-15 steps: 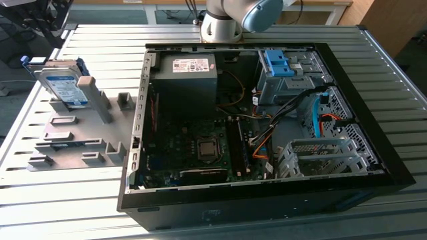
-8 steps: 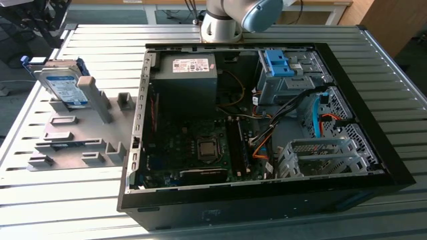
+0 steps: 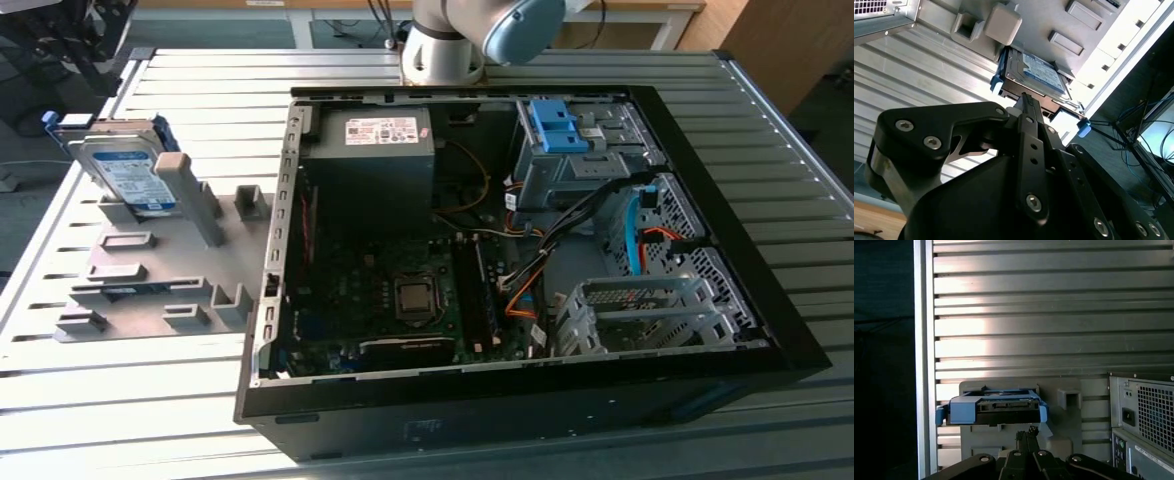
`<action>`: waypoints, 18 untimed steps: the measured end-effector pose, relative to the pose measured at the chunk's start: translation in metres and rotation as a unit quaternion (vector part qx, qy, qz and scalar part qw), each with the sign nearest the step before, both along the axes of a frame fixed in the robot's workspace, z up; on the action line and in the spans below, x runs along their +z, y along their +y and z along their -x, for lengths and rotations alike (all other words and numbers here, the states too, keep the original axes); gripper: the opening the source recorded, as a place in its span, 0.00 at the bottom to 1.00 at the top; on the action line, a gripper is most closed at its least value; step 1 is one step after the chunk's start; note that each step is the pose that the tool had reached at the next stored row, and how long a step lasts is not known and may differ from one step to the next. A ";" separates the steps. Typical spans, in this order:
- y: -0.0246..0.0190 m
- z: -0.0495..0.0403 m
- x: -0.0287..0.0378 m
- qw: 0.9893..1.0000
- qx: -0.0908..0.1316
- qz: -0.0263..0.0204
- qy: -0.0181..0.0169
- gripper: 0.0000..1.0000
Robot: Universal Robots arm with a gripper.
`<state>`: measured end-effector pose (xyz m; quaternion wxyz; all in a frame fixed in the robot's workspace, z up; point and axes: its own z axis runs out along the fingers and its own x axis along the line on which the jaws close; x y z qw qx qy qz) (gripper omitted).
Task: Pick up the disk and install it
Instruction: 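Reach for the disk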
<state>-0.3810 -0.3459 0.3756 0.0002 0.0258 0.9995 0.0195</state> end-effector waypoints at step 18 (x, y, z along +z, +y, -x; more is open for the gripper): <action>-0.0001 0.0445 -0.0003 1.000 0.000 0.000 0.000 0.11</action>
